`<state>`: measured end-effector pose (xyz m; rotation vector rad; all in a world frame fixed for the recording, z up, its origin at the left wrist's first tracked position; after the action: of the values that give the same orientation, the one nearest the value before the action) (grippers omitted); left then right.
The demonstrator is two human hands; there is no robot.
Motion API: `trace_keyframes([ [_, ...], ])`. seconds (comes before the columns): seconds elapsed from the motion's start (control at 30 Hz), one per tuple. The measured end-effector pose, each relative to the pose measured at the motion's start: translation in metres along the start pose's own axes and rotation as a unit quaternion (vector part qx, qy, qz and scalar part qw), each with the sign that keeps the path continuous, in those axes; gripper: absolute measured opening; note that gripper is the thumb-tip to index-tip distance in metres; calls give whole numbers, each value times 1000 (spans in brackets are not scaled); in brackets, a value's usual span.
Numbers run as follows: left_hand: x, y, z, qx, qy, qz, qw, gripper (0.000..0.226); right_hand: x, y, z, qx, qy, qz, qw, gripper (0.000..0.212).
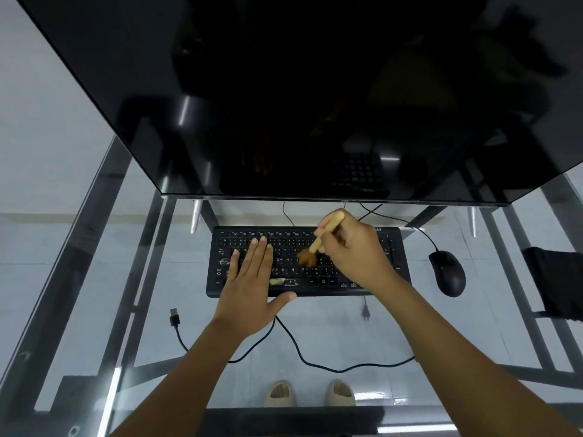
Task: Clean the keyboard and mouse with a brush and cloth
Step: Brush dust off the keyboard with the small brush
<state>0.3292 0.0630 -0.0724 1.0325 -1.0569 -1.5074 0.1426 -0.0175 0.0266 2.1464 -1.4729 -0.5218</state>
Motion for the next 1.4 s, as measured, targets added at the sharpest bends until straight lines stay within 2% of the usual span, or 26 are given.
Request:
trace_keyframes([
  [0.07, 3, 0, 4, -3, 5, 1, 1000, 90, -4, -4, 4, -47, -10, -61, 997, 5],
  [0.1, 5, 0, 6, -4, 6, 0, 1000, 88, -5, -5, 5, -79, 0, -58, 995, 6],
  [0.17, 11, 1, 15, -3, 0, -2, 1000, 85, -5, 0, 10, -96, 30, 15, 995, 8],
  [0.23, 17, 1, 24, -5, -10, -3, 1000, 85, -2, 8, 12, -55, 26, 61, 996, 6],
  [0.33, 24, -1, 32, -2, -20, -10, 1000, 87, 3, 13, 14, -59, 4, 17, 998, 8],
  [0.4, 27, -2, 36, 4, -22, -13, 1000, 88, 6, 17, 13, -86, 30, 54, 994, 10],
  [0.47, 29, -2, 39, 3, -21, -14, 1000, 89, 9, 23, 15, -35, 25, 99, 994, 6],
  [0.5, 30, -2, 41, 2, -22, -14, 1000, 89, 12, 26, 16, -14, 7, 97, 995, 5],
  [0.53, 32, -3, 43, 2, -24, -17, 1000, 89, 13, 27, 19, -6, -10, 73, 997, 5],
  [0.6, 32, -4, 45, 6, -24, -22, 999, 89, 12, 26, 21, -58, -3, 32, 998, 8],
  [0.67, 34, -4, 47, 10, -24, -23, 999, 90, 11, 30, 24, -75, 26, 84, 993, 7],
  [0.73, 36, -3, 50, 7, -24, -20, 999, 90, 9, 35, 29, -26, 7, 106, 994, 6],
  [0.83, 41, -2, 56, 3, -28, -21, 999, 94, 7, 34, 34, -51, -14, 51, 997, 8],
  [0.9, 43, -2, 59, -7, -29, -20, 999, 99, 4, 36, 34, -66, 20, 105, 992, 7],
  [0.97, 44, -1, 60, -16, -28, -24, 999, 106, 1, 39, 35, -16, 14, 131, 991, 5],
  [1.03, 45, -1, 60, -18, -29, -29, 999, 111, 0, 36, 37, 18, -39, 41, 998, 5],
  [1.07, 45, -2, 59, -20, -28, -31, 999, 113, -3, 32, 37, 1, -51, -16, 999, 5],
  [1.1, 45, -2, 59, -21, -26, -33, 999, 114, -6, 29, 37, -23, -41, -39, 998, 6],
  [1.13, 45, -2, 58, -21, -25, -35, 999, 114, -7, 28, 39, -36, -24, -22, 999, 7],
  [1.23, 46, -1, 63, -17, -31, -37, 999, 115, -6, 38, 45, -6, -5, 129, 992, 7],
  [1.3, 48, -1, 64, -19, -33, -35, 999, 114, 0, 44, 50, 20, -30, 134, 990, 6],
  [1.37, 48, -2, 65, -17, -36, -33, 999, 112, 4, 46, 50, -14, -37, 99, 994, 7],
  [1.4, 48, -3, 67, -17, -39, -32, 999, 111, 4, 49, 50, -24, -28, 110, 993, 8],
])
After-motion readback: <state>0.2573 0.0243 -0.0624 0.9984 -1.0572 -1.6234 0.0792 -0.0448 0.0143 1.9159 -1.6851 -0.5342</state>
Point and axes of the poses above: each hand's wrist, its own x-axis towards the middle knuckle, its own y-axis out of the back of the hand, z = x × y, the point moved 2 cm from there along x, towards the middle knuckle, and after that the axes turned 3 degrees about -z, right-handed, at the moved point
